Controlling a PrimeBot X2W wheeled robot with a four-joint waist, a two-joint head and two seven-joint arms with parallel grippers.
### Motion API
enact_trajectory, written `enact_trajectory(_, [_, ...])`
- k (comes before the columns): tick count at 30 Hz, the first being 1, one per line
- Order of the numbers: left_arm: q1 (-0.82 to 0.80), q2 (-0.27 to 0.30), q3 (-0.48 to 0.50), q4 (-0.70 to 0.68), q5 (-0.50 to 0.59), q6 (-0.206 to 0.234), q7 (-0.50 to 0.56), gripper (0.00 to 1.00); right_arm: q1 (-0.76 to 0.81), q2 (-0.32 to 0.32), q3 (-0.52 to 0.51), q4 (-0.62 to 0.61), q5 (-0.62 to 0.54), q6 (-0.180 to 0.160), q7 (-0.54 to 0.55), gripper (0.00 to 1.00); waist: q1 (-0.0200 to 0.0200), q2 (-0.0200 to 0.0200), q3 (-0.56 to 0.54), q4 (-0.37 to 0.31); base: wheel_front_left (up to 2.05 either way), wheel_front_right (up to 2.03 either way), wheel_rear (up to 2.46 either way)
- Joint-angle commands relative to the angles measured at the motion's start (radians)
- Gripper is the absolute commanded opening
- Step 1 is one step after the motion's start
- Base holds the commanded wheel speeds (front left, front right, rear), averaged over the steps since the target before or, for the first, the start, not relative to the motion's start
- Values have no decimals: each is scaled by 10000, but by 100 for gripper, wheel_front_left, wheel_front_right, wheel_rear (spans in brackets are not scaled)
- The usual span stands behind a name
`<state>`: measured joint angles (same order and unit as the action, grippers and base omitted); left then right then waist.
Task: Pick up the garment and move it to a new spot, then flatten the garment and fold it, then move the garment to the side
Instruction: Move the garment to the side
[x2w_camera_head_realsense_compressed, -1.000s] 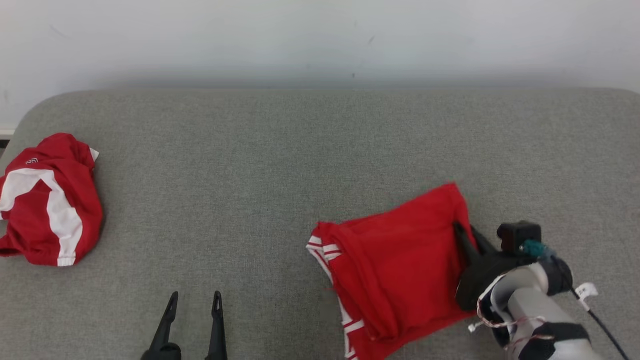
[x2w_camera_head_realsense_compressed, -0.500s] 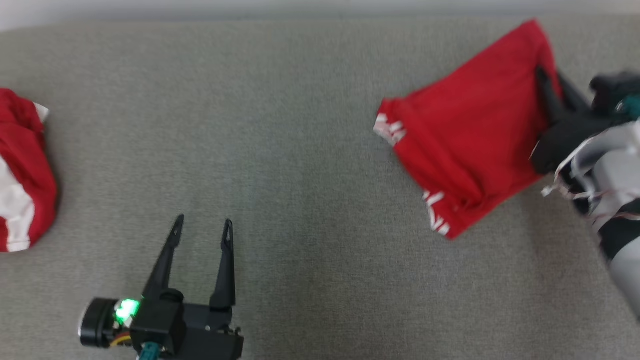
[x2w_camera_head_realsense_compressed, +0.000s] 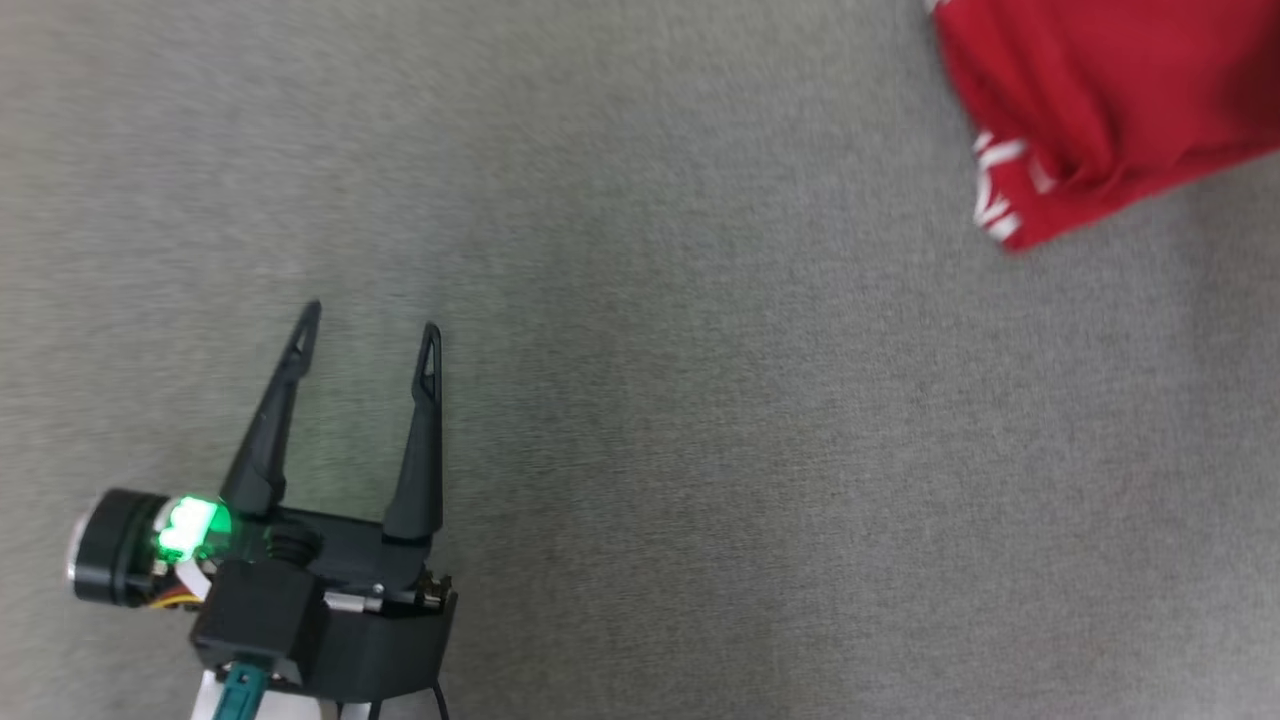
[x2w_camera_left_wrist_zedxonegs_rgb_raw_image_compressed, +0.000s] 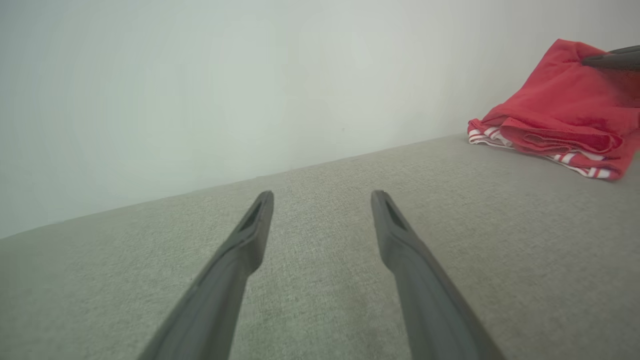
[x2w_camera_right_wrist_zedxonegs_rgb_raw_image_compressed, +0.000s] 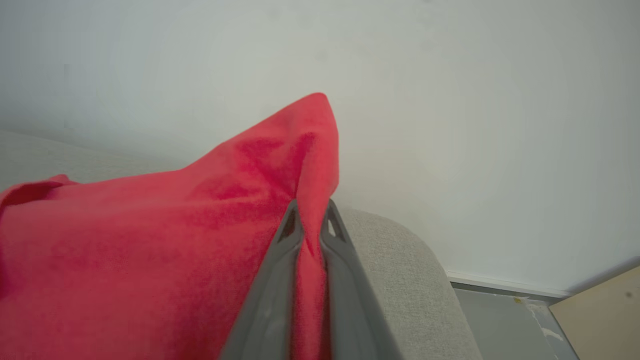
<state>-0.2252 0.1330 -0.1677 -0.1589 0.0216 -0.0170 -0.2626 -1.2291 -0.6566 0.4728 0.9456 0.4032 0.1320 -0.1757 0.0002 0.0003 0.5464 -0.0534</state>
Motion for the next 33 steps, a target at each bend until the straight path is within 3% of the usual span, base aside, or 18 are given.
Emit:
enact_trajectory(1, [-194, 136, -27, -258, 84, 70, -32, 100, -504, -242, 43, -6, -118, -28, 57, 0, -2, -3, 965, -698, 0, 0, 0])
enact_trajectory(14, [-497, 520, -232, -1339, 159, 372, -32, 100, -1980, -1507, 372, 359, -582, -28, 316, 0, -2, -3, 1738, -746, 0, 0, 0])
enact_trajectory(24, [-507, 784, -288, -1580, 66, 640, -30, 100, -2263, -1608, 270, 885, -928, -28, 530, 0, -2, -3, 1842, -701, 0, 0, 0])
enact_trajectory(25, [-487, 800, -307, -1589, 71, 675, -30, 100, -2274, -1595, 225, 907, -1003, -28, 479, 23, -2, -3, 1840, -699, 0, 0, 0])
enact_trajectory(26, [-478, 816, -316, -1587, 64, 696, -30, 100, -2282, -1576, 186, 943, -1071, -28, 440, 77, -2, -3, 1833, -698, 0, 0, 0])
enact_trajectory(27, [-471, 831, -320, -1586, 60, 720, -30, 100, -2285, -1545, 122, 1013, -1133, -28, 460, 100, -2, -3, 1819, -700, 0, 0, 0])
enact_trajectory(33, [-364, 845, -394, -1434, -58, 870, -32, 100, -2296, -1365, -258, 1073, -1722, -29, 191, 100, -2, -3, 1501, -736, 0, 0, 0])
